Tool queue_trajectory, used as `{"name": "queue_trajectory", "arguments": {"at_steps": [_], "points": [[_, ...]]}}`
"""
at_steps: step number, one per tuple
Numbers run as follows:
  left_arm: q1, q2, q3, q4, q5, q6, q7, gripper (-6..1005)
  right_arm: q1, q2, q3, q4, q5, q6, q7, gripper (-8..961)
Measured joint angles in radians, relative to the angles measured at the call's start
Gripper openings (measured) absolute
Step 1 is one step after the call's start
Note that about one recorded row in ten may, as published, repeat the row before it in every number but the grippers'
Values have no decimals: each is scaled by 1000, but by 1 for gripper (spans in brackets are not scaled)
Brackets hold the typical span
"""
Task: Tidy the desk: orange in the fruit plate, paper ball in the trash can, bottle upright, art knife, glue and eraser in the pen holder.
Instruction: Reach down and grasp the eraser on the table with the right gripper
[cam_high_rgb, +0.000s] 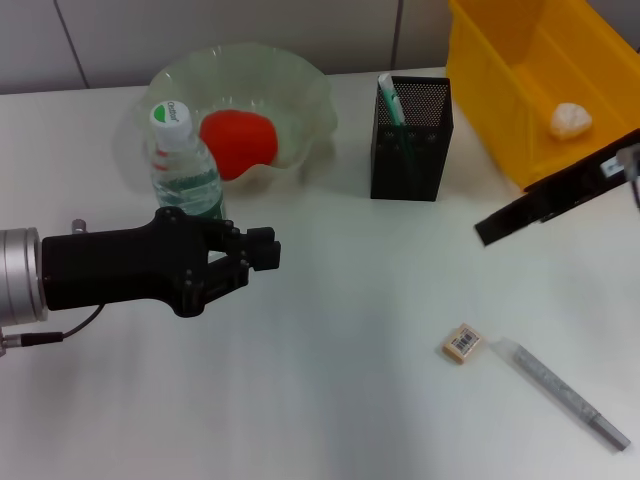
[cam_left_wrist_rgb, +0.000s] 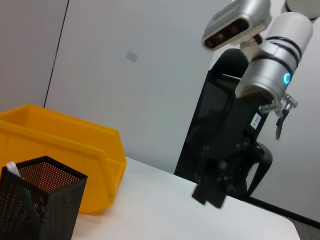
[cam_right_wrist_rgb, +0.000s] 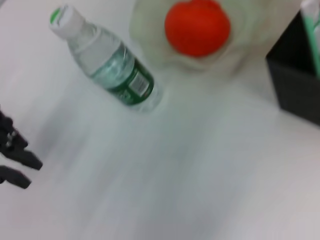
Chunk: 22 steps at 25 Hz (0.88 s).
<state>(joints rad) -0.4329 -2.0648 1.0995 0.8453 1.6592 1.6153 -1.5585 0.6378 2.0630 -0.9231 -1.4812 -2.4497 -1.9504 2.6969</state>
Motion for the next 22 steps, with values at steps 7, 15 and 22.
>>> {"name": "queue_trajectory", "arguments": {"at_steps": [7,15,22], "points": [[-2,0,1,0,1,-2,0,138,100,-12,-1,212,-107,-1,20,323],[1,0,2,0,1,-6,6,138,181,-23,-23,352,-194,58,-15,328],[3,0,2,-2,1,-6,17,138,228,-30,-57,457,-232,95,-17,367]]}}
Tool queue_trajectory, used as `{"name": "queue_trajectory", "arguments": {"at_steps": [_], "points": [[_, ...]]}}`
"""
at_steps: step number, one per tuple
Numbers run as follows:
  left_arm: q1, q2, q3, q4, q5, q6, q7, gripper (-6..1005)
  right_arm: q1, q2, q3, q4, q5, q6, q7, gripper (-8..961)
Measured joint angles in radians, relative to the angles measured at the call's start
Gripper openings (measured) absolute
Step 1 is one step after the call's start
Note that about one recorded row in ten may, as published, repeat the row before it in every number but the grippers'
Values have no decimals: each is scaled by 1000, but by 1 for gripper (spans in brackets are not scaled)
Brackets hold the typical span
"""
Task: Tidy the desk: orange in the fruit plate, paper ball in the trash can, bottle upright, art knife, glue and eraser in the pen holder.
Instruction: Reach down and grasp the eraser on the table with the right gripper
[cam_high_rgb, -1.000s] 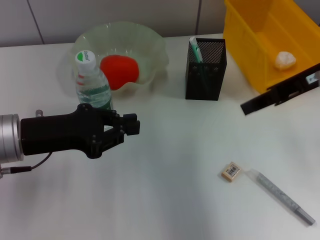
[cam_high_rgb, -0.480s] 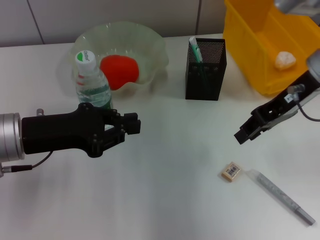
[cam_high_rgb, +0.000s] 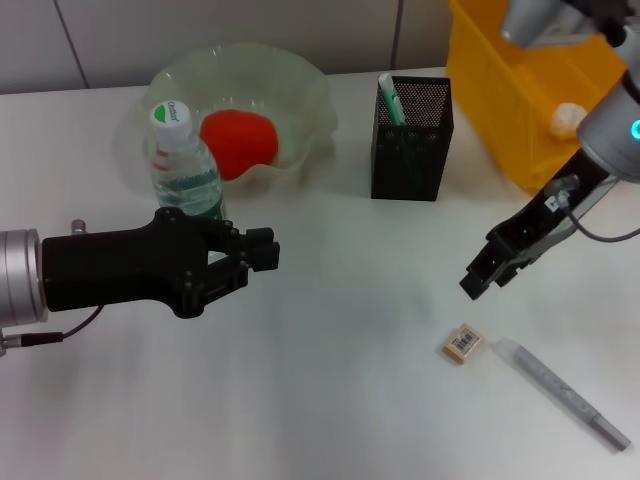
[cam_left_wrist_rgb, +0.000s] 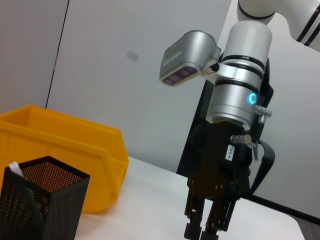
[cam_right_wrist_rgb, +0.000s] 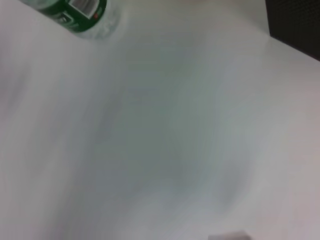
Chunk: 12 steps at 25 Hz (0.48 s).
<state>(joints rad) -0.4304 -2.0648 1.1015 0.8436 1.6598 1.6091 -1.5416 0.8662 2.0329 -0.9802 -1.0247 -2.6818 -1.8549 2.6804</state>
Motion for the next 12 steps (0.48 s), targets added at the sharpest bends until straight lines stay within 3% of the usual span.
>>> {"name": "queue_trajectory", "arguments": {"at_steps": [6,12], "points": [[4,0,0,-1,0,0,0,138,23,17,-103,57,-32,32,21,441],[5,0,0,-20,0,0,0,138,31,30,-150,82,-54,59,24,448]]}}
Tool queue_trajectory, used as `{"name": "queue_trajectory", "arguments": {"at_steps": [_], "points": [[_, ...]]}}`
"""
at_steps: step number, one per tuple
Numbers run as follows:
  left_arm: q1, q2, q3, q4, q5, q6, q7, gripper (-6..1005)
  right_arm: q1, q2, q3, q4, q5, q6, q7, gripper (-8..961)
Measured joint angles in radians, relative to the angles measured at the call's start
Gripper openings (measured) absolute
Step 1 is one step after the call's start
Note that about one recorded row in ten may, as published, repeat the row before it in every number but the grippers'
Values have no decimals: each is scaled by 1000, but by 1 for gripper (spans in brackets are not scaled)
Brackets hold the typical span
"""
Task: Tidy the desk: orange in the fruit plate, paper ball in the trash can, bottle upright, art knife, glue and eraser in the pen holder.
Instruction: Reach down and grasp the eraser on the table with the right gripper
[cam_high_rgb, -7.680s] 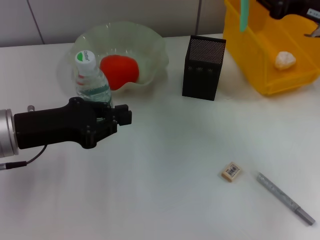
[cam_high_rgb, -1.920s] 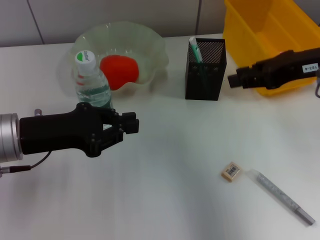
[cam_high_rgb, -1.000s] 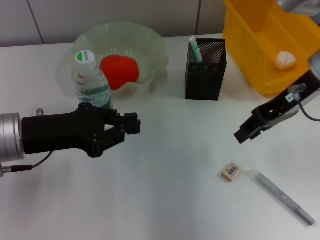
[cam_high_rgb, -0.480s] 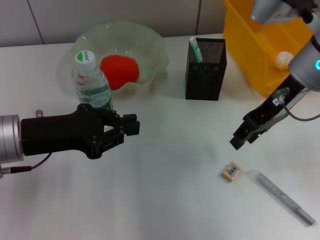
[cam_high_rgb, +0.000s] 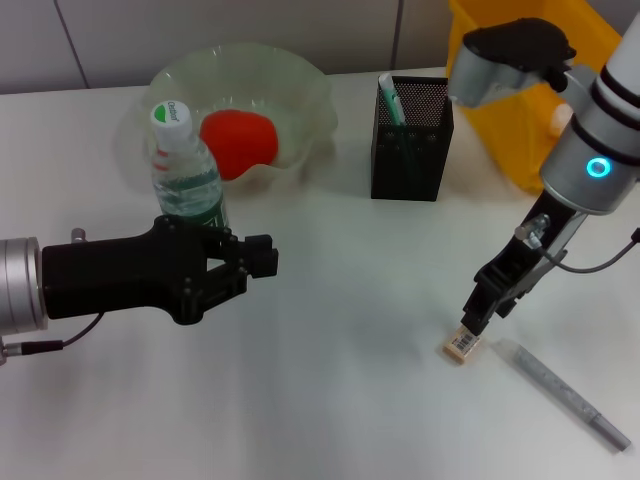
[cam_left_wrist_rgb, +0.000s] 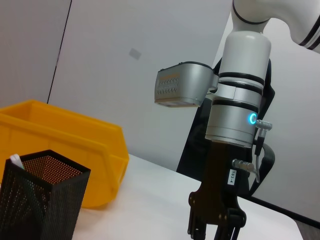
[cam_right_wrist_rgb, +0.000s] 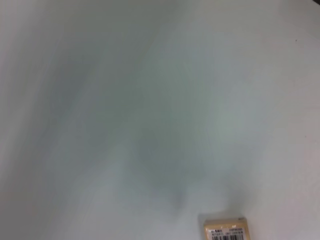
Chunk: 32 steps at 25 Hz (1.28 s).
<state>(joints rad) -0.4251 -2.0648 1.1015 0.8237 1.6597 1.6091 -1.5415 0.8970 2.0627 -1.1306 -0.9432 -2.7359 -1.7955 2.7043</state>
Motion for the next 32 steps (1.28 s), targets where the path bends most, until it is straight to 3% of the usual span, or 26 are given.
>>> {"name": "queue_trajectory", "arguments": {"at_steps": [32], "points": [[-6,2,-8,-34,0,-5,26,138,89,11,-52,178,-30,134,-50,487]]}}
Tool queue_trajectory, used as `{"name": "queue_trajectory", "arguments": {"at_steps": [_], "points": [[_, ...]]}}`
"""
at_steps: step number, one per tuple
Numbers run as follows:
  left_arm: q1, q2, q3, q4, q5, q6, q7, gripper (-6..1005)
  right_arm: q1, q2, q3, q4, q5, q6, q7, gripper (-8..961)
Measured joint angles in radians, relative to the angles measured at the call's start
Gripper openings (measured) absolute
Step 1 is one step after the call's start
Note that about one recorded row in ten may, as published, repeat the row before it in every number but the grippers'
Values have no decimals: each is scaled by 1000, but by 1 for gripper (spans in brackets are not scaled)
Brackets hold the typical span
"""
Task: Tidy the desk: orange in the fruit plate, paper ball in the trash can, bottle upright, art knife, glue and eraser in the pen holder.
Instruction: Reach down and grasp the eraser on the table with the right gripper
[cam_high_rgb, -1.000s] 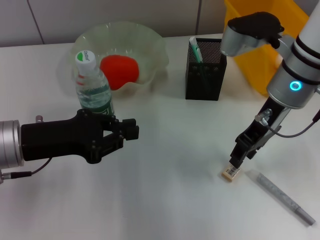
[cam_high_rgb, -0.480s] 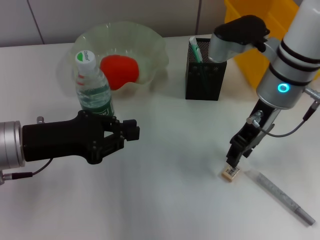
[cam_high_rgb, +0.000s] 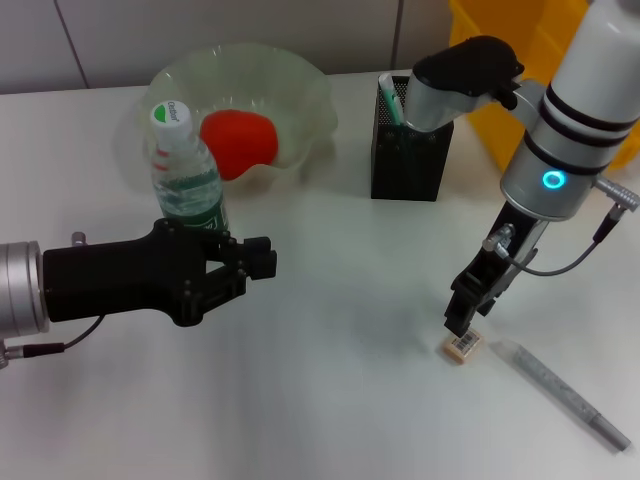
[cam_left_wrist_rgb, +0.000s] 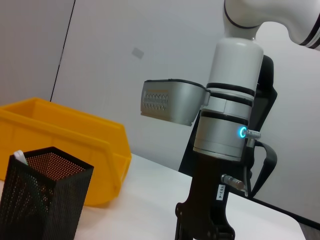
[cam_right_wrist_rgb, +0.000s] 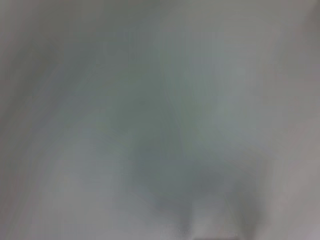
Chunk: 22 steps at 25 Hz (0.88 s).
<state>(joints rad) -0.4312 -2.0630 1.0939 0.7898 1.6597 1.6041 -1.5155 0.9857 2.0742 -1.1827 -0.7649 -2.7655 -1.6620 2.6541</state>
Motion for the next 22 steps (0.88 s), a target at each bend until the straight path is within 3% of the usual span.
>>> {"name": "queue_trajectory", "arguments": {"at_steps": [8,15,22], "points": [[-1,10,-27,13,0,4,1,138,1,0,0,10,4,2,-2,497],[13,44,-120,14,0,26,0,138,1,1,0,13,5,2,-2,506],[31,52,-151,14,0,47,0,138,19,3,0,35,7,-6,-2,514]]}}
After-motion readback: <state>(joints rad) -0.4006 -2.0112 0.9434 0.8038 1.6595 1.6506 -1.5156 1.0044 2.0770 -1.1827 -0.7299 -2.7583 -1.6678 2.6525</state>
